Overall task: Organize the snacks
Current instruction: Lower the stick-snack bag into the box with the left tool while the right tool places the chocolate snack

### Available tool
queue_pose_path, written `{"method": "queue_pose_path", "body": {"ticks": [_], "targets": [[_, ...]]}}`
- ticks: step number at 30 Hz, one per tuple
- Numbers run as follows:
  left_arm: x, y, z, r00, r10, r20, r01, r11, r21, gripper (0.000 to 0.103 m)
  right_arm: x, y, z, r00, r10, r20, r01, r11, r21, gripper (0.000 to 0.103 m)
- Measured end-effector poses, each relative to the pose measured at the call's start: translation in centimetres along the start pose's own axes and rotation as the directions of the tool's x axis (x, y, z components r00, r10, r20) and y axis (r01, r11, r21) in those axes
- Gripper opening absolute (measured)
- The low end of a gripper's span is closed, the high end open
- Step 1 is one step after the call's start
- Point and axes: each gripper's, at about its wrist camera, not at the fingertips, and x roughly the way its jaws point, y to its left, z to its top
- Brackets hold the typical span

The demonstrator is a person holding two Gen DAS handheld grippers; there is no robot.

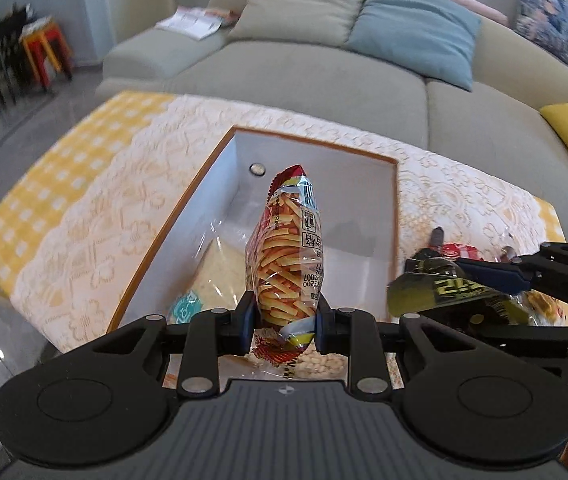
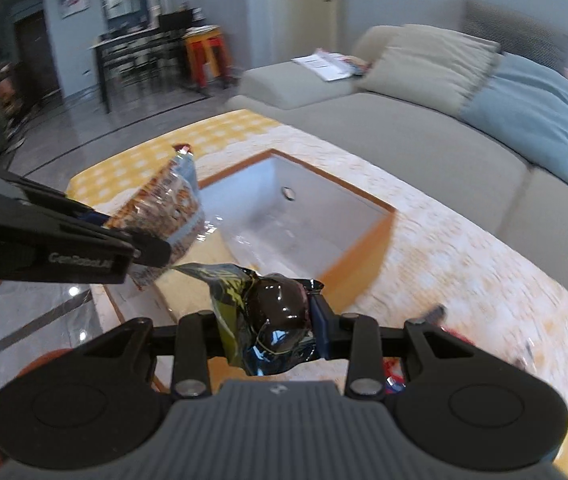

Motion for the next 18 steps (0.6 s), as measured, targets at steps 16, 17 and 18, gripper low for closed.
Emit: {"method": "queue_pose_path", "body": {"ticks": [16, 17, 18], "targets": [[7.6, 4.0, -0.7, 0.952, -0.088, -0.294, 0.043, 0.987, -0.155, 0.031, 9.0, 2.0, 1.2, 0.966, 0.136, -0.220, -0.181, 0.963, -0.202, 0.034], [7.9, 4.1, -0.8, 0.947, -0.094, -0.308, 0.045, 0.986, -0.163, 0.031, 9.4, 2.0, 1.1, 0.961, 0.144, -0.238, -0.193, 0.961, -0.199, 0.034], [8.1, 4.2, -0.9, 0.943, -0.102, -0.318, 0.049, 0.984, -0.169, 0.031, 9.8, 2.0, 0.9, 0.956, 0.150, -0.252, -0.203, 0.959, -0.199, 0.034]]}}
